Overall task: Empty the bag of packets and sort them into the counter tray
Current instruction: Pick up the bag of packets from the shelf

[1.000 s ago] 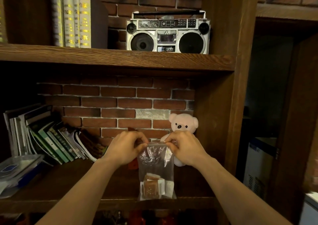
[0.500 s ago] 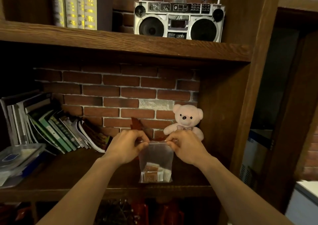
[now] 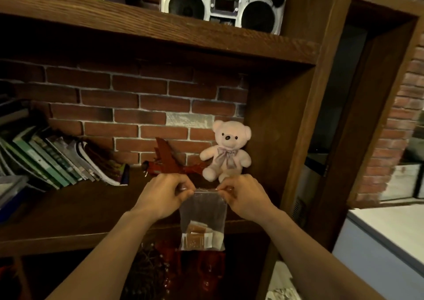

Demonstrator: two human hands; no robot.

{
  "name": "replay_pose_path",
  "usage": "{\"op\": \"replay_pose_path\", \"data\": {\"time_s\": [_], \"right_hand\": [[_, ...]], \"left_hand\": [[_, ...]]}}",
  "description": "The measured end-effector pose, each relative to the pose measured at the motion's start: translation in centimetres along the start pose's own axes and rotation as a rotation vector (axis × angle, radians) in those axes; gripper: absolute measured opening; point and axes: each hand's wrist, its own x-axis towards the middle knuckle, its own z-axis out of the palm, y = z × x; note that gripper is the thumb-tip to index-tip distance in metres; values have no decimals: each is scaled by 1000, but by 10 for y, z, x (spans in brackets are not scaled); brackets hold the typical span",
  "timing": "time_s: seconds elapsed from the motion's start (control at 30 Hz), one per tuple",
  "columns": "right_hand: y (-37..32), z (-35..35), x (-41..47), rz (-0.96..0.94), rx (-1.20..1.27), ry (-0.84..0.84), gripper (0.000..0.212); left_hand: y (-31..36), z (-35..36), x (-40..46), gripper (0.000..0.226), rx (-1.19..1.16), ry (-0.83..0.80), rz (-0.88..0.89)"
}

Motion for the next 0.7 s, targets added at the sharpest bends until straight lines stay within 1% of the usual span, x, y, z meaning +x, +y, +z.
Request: {"op": "replay_pose_path", "data": {"time_s": [0.2,0.23,0.37,0.53,0.6,0.7], "right_hand": [[38,-37,-46,98,-6,48,14],[54,-53,-67,128,-9,74,13],[90,-89,-118,172,-4,104,11],[160,-158,-226,316,-27,151,11],[187,-186,-277,380,-98,173,11],[220,-224,-351,516,-161,226,17]], "left_hand": [[63,17,2,4,12,-16,105],[90,25,2,4,16,-28,143],[154,47,-2,4,-21,-49,212],[280,94,-20,5,-136,-144,385],[337,120,-31,5,-168,-187,430],[417,160,-52,7,-237,-245,502]]}}
